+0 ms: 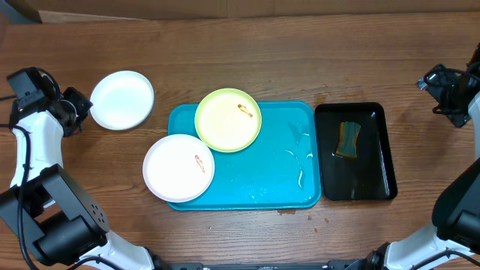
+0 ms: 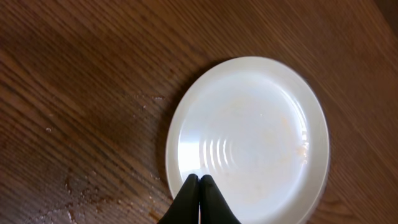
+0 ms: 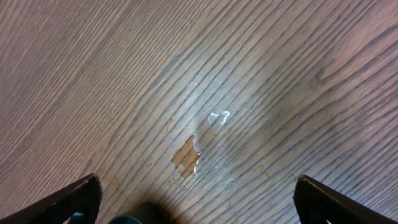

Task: Clean dirty plates on tray and stack at the side
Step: 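Carry the white plate with the left gripper to the table's left side, then release the plate on the left, move left gripper toward the tray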

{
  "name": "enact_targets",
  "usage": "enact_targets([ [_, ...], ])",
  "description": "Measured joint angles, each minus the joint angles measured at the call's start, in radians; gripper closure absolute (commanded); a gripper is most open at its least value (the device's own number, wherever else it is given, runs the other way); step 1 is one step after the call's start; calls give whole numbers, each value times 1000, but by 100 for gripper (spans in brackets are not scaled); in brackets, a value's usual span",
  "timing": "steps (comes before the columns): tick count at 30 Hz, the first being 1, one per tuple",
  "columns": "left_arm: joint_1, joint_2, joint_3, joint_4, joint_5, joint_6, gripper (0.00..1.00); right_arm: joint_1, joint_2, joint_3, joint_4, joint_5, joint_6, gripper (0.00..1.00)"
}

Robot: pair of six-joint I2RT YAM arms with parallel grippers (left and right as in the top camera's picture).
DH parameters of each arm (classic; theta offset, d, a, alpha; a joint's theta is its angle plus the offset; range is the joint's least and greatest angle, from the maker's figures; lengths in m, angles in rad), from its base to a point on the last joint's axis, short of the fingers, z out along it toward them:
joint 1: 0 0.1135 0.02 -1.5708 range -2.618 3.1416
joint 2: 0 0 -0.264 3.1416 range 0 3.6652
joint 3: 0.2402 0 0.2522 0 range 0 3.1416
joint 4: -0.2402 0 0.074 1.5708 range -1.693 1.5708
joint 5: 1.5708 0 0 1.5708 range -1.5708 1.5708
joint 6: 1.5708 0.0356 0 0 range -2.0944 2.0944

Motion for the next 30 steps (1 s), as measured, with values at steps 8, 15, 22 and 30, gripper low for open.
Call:
enact_targets([
  [8, -23, 0, -8, -23, 103, 11, 39, 0, 0, 0, 0, 0, 0, 0],
  [15, -121, 1, 122, -232, 256, 39, 40, 0, 0, 0, 0, 0, 0, 0],
  [22, -414, 1, 157, -357, 211, 89, 43, 0, 0, 0, 0, 0, 0, 0],
  [30, -661, 1, 155, -407, -32, 91, 41, 0, 0, 0, 0, 0, 0, 0],
])
